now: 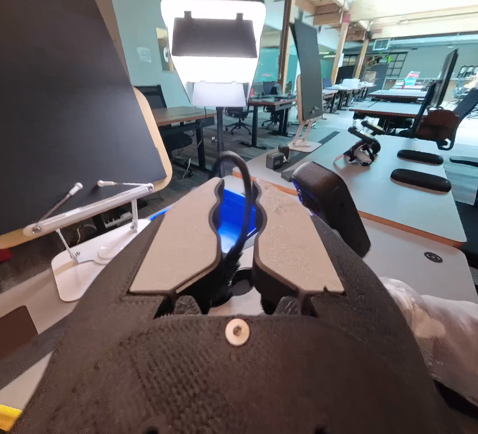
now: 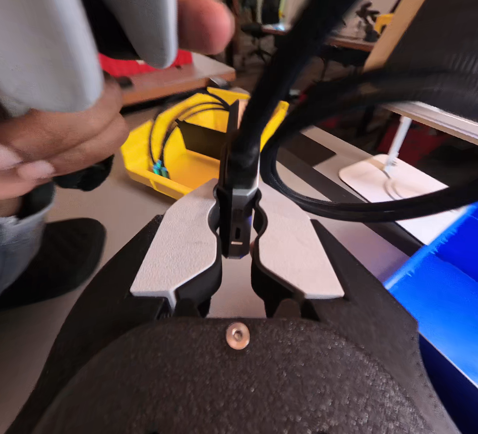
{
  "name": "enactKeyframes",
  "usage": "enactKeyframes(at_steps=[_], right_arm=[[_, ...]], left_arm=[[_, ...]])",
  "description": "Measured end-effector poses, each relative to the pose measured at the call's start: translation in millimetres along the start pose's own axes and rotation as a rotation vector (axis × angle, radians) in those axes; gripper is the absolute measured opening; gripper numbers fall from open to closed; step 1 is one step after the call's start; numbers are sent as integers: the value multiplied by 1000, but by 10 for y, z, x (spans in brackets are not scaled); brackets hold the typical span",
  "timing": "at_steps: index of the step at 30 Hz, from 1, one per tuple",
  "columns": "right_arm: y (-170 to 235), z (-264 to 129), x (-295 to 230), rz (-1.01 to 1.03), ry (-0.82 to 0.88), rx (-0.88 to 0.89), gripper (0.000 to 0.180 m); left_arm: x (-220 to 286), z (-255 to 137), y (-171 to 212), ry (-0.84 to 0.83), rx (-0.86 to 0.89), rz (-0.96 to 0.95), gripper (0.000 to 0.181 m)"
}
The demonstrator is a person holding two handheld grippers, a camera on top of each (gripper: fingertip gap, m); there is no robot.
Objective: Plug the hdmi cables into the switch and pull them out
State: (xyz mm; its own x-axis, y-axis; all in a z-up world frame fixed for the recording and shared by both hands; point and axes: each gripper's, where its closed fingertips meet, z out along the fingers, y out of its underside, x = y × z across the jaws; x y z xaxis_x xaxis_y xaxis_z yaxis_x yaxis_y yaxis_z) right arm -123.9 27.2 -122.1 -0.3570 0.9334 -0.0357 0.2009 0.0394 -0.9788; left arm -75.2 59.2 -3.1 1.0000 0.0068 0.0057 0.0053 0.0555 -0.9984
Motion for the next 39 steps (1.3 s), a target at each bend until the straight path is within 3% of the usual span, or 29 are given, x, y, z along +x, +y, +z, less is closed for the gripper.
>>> enactKeyframes(at_steps=[1, 7, 12, 18, 21, 28, 32, 39], right_arm=[[-83, -35, -39, 31, -56, 44, 21], [-703, -442, -202, 22, -283, 292, 21], [-843, -780, -443, -44, -427, 343, 21], [-867, -951, -555, -15, -561, 389, 21], [-773, -840, -569, -27, -547, 350, 21], [-708, -754, -542, -34, -515, 322, 31], [-713, -732, -609, -4, -555, 349, 25], [-776, -831, -586, 30, -584, 369, 23]], left_arm=[[-8, -88, -75, 7, 31, 11, 23], [-340, -458, -206, 5, 94, -48, 38], [-78, -502, -234, 376, 165, -298, 47], [309, -467, -131, 571, 99, -268, 49], [398, -442, -101, 554, 97, -174, 22], [347, -454, -3, 529, 0, -131, 21], [330, -487, 16, 554, -26, -156, 21], [274, -561, -92, 521, 43, -101, 26]])
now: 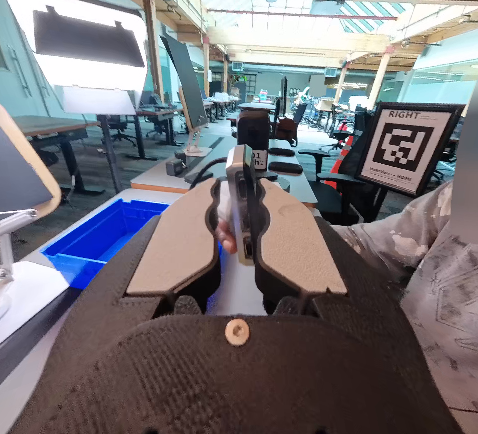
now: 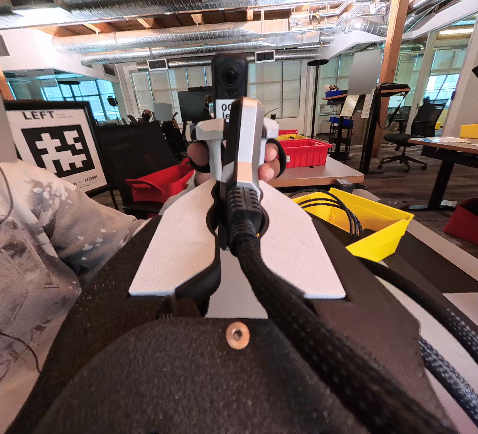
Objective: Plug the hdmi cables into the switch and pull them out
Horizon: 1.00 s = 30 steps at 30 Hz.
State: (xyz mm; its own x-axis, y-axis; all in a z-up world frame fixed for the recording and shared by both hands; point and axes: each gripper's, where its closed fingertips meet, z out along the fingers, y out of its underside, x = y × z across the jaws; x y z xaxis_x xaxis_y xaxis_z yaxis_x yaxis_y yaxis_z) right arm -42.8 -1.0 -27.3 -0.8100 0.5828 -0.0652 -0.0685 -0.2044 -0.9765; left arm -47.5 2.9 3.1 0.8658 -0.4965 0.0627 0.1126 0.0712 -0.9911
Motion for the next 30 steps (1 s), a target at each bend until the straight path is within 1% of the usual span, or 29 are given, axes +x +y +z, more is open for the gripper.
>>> enactKeyframes(at_steps=[2, 4, 7, 9, 11, 13, 17, 21, 25, 28, 30], right_arm=[[-100, -120, 61, 9, 32, 21, 24], [-218, -265, 112, 9, 63, 52, 24], [-392, -480, 182, 8, 124, 93, 24], [-468, -602, 214, -12, 165, 100, 23], [-526, -701, 240, -29, 201, 107, 23], [-575, -774, 250, -36, 218, 123, 24], [-594, -835, 293, -23, 237, 139, 24], [-567, -816, 311, -18, 238, 132, 24], [-521, -775, 322, -10, 229, 121, 24], [-468, -739, 348, 5, 224, 110, 24], [-431, -712, 361, 15, 221, 99, 24]], left_arm=[[-83, -150, -107, -56, 33, 20, 29], [-278, -371, -178, -182, 37, 50, 30], [-733, -862, -175, -485, -32, 114, 30], [-1021, -1249, -138, -674, -71, 112, 30], [-1255, -1600, -66, -821, -99, 76, 29], [-1446, -1869, 62, -923, -138, 28, 29], [-1804, -2300, 467, -1122, -319, -22, 29], [-2016, -2600, 775, -1256, -470, -42, 31], [-2111, -2926, 938, -1403, -704, 64, 35], [-2166, -3059, 1123, -1421, -842, 83, 35], [-2205, -3084, 1179, -1420, -867, 101, 32]])
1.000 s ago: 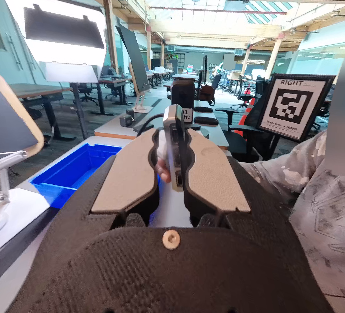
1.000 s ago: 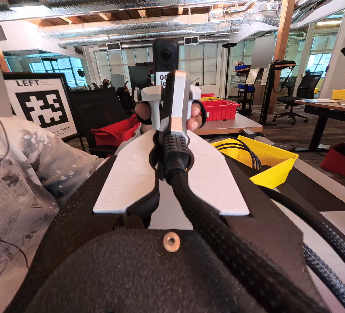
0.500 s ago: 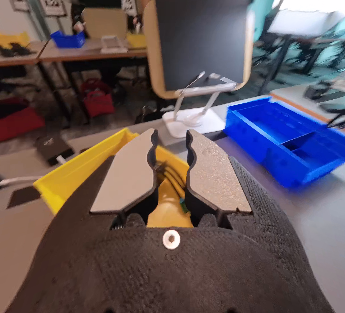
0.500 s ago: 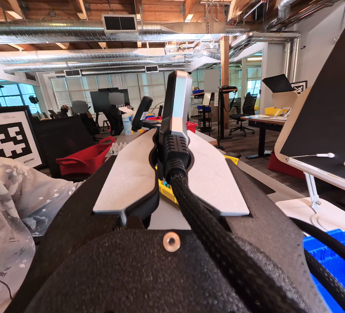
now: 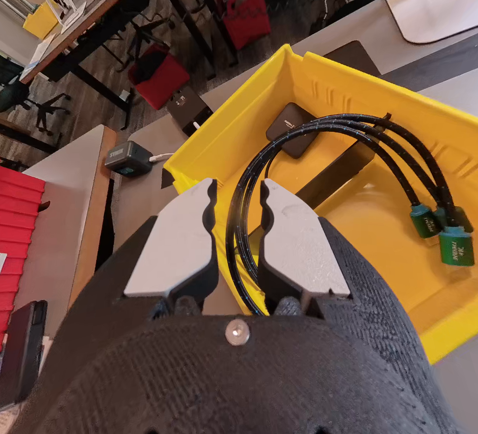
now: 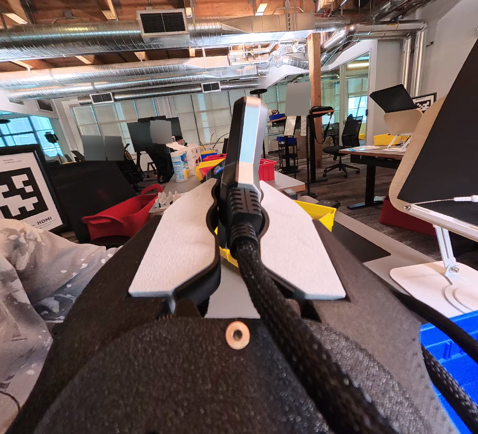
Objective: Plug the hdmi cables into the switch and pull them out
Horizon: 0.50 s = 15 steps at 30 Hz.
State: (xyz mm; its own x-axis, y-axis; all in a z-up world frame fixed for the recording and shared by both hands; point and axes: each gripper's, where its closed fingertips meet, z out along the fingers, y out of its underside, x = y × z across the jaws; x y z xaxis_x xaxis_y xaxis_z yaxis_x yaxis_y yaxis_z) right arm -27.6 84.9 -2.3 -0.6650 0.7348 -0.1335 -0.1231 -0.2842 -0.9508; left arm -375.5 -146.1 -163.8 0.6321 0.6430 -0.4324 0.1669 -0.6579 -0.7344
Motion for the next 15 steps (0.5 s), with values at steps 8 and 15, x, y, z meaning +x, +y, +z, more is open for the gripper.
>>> enactKeyframes(at_steps=[8, 15], right_arm=[[58, 56, -9, 21, -18, -9, 24], [30, 37, -3, 37, -20, 12, 24]], left_arm=[[-10, 24, 67, 12, -27, 17, 9], [-106, -564, -260, -19, 52, 40, 8]])
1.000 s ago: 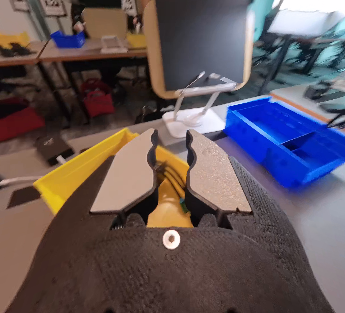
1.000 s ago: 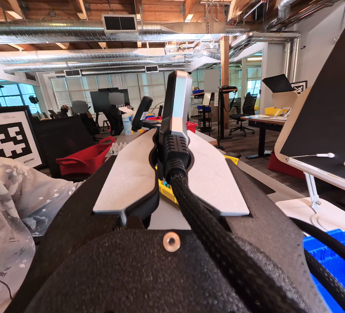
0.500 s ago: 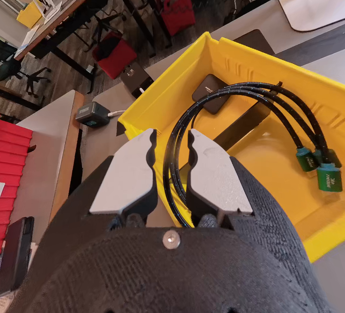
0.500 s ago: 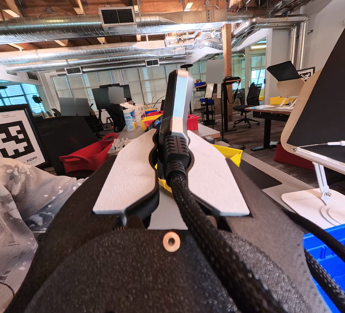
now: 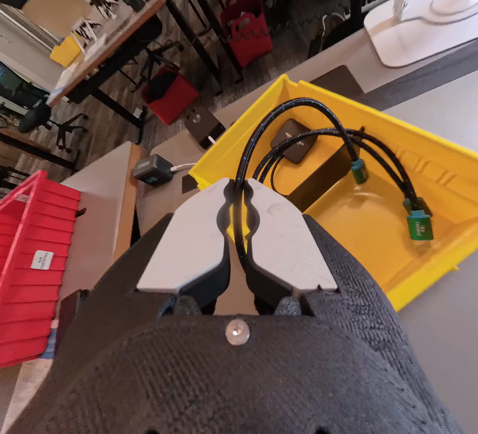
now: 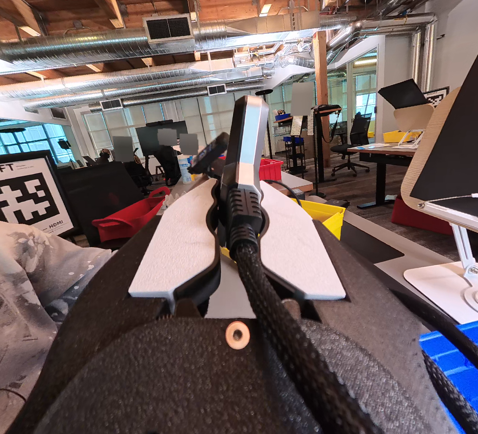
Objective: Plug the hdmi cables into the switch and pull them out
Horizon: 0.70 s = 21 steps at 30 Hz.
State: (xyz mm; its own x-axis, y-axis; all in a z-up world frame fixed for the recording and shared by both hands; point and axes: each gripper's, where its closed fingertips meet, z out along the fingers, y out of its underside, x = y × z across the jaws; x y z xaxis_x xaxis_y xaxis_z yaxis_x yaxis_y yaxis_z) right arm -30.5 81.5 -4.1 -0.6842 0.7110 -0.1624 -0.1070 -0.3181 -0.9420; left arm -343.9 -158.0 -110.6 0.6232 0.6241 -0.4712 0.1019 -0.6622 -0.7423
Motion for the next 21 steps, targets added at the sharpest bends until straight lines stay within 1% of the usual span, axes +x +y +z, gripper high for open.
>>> enactKeyframes(at_steps=[4, 6, 8, 10, 13, 15, 18, 21], right_arm=[[-4, -8, 20, 14, 5, 8, 24], [-25, -23, 17, 9, 5, 12, 24], [-59, -51, 13, 5, 7, 20, 24], [-97, -84, 16, 0, 13, 29, 24], [-144, -128, 23, -5, 22, 42, 24], [-162, -145, 25, -6, 26, 47, 24], [-177, -155, 13, -13, 28, 47, 24], [-193, -168, 10, -20, 29, 49, 24]], left_arm=[[-72, -464, -323, -61, 123, -16, 8], [-70, -651, -476, -56, 212, -47, 8], [41, -805, -660, 45, 335, -117, 8], [199, -873, -786, 194, 415, -201, 7], [483, -792, -881, 437, 448, -338, 7], [630, -624, -880, 537, 424, -411, 7], [768, -270, -731, 604, 327, -487, 7], [840, 67, -461, 601, 196, -499, 7]])
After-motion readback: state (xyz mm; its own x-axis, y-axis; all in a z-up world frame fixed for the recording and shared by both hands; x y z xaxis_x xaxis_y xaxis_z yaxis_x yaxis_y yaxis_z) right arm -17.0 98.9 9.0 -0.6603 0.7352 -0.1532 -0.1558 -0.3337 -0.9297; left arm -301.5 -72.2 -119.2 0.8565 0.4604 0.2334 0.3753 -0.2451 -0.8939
